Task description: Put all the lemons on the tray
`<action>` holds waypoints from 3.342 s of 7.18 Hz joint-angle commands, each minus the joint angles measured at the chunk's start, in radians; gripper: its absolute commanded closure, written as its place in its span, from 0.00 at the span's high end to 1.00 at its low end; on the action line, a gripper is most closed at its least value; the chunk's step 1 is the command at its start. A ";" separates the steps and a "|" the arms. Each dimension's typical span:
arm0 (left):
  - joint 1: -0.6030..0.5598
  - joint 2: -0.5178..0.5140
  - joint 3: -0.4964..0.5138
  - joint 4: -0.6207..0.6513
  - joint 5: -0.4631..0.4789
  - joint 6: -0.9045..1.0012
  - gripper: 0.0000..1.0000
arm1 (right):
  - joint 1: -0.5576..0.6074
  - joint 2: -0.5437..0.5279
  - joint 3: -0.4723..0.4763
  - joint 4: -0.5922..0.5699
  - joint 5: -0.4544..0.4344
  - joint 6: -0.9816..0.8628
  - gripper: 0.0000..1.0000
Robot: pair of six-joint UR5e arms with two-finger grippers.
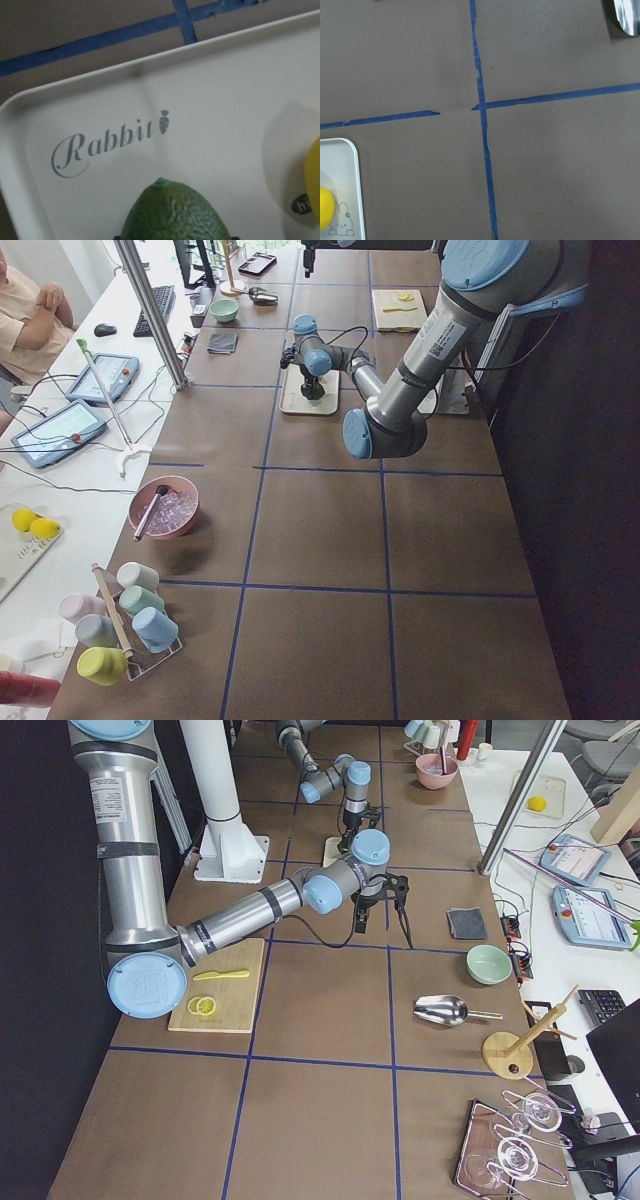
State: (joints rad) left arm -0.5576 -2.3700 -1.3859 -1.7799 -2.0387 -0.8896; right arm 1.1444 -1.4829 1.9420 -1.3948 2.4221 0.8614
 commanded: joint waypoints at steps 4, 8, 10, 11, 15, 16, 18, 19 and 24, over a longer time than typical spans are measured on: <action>-0.005 0.000 -0.027 0.005 0.003 -0.035 1.00 | 0.000 0.001 -0.002 -0.001 0.000 -0.001 1.00; -0.103 0.110 -0.296 0.178 -0.004 -0.028 1.00 | 0.032 -0.005 0.000 -0.003 0.008 -0.004 1.00; -0.186 0.289 -0.466 0.230 -0.040 0.079 1.00 | 0.086 -0.035 -0.023 -0.012 0.006 -0.146 1.00; -0.256 0.345 -0.514 0.281 -0.073 0.233 1.00 | 0.118 -0.052 -0.055 -0.012 0.008 -0.245 1.00; -0.777 0.659 -0.486 0.395 -0.207 1.047 1.00 | 0.294 -0.089 -0.271 -0.012 0.008 -0.692 1.00; -0.903 0.663 -0.346 0.393 -0.271 1.215 1.00 | 0.331 -0.089 -0.313 -0.024 0.008 -0.766 1.00; -1.054 0.649 -0.130 0.383 -0.278 1.301 1.00 | 0.400 -0.083 -0.316 -0.189 -0.012 -0.946 1.00; -1.090 0.650 -0.080 0.384 -0.279 1.299 1.00 | 0.414 -0.082 -0.310 -0.213 -0.021 -0.972 1.00; -1.102 0.834 -0.214 0.381 -0.301 1.097 1.00 | 0.414 -0.096 -0.307 -0.231 -0.026 -0.972 1.00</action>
State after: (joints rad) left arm -1.6605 -1.5945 -1.5487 -1.3976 -2.3358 0.2531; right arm 1.5569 -1.5733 1.6325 -1.6253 2.4004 -0.1102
